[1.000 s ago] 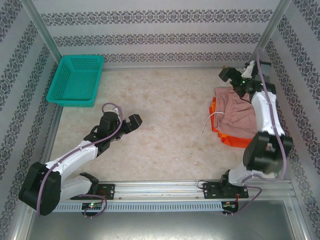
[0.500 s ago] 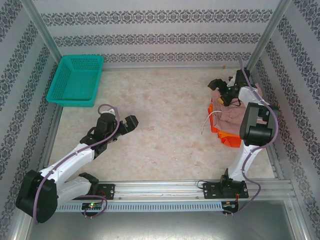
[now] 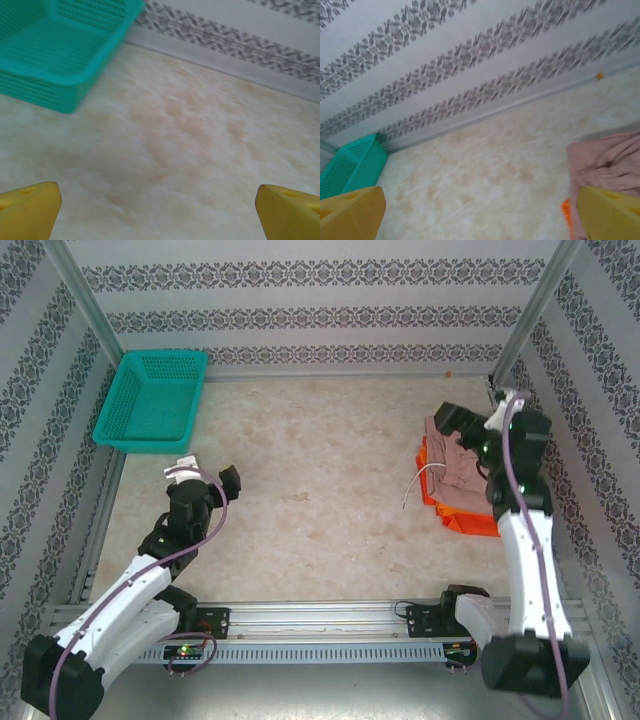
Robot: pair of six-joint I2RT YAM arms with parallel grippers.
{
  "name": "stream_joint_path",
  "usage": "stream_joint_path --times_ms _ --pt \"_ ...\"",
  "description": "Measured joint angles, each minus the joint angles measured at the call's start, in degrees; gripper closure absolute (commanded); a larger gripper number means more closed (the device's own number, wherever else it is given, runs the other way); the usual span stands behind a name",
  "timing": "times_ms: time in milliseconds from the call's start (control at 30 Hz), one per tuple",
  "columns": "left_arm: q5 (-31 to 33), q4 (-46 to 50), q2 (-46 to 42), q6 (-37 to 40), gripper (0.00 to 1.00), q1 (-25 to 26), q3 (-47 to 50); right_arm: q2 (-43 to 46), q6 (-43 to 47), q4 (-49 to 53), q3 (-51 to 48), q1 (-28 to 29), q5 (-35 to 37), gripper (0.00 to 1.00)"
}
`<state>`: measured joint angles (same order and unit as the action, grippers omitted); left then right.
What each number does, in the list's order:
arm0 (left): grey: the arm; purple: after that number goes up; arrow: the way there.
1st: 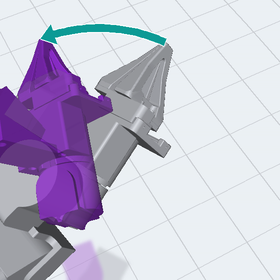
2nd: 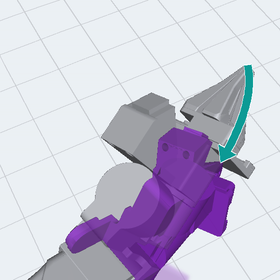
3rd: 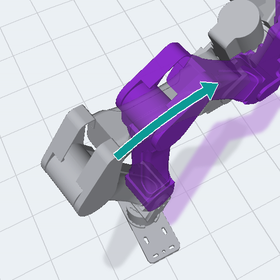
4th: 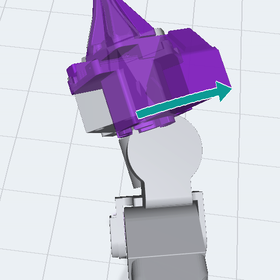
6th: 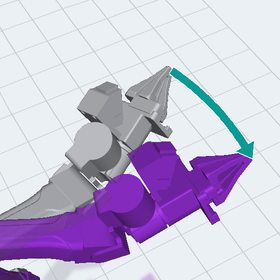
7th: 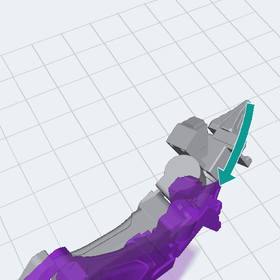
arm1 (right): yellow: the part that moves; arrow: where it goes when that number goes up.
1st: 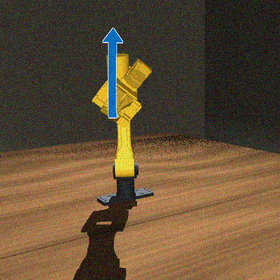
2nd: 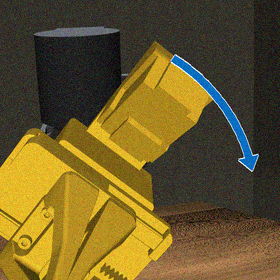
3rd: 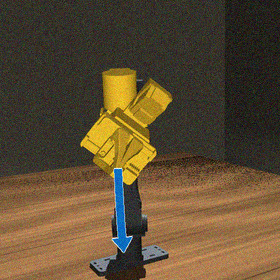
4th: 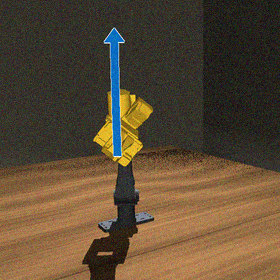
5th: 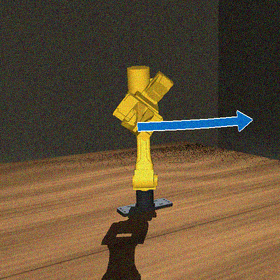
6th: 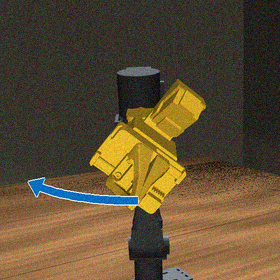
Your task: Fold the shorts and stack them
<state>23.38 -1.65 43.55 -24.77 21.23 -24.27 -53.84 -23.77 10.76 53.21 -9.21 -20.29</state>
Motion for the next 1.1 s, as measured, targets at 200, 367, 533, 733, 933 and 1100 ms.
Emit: stream_joint_path --times_ms 200,367,533,733,933,1100 --pt "10.95 -11.61 0.37 9.40 0.00 -0.72 9.79 4.11 7.93 -12.70 -24.70 0.00 10.97 0.02" --pt "16.31 -25.53 3.82 17.16 0.00 -1.60 14.58 -5.42 11.50 -20.96 -31.95 0.00 15.52 0.03" --pt "15.67 -36.04 12.02 19.32 0.00 -6.21 17.64 -17.22 12.70 -34.34 -31.93 0.00 14.84 0.02" --pt "10.67 -49.16 25.92 20.46 0.00 -10.93 18.16 -26.62 13.55 -45.13 -30.36 0.11 12.09 0.02" --pt "3.06 -53.88 34.93 21.57 0.00 -14.47 12.79 -29.09 15.45 -48.41 -27.76 0.39 6.82 0.02" --pt "-3.19 -59.41 41.88 21.55 0.00 -18.32 11.47 -29.70 17.35 -50.29 -27.76 1.25 3.67 0.02"
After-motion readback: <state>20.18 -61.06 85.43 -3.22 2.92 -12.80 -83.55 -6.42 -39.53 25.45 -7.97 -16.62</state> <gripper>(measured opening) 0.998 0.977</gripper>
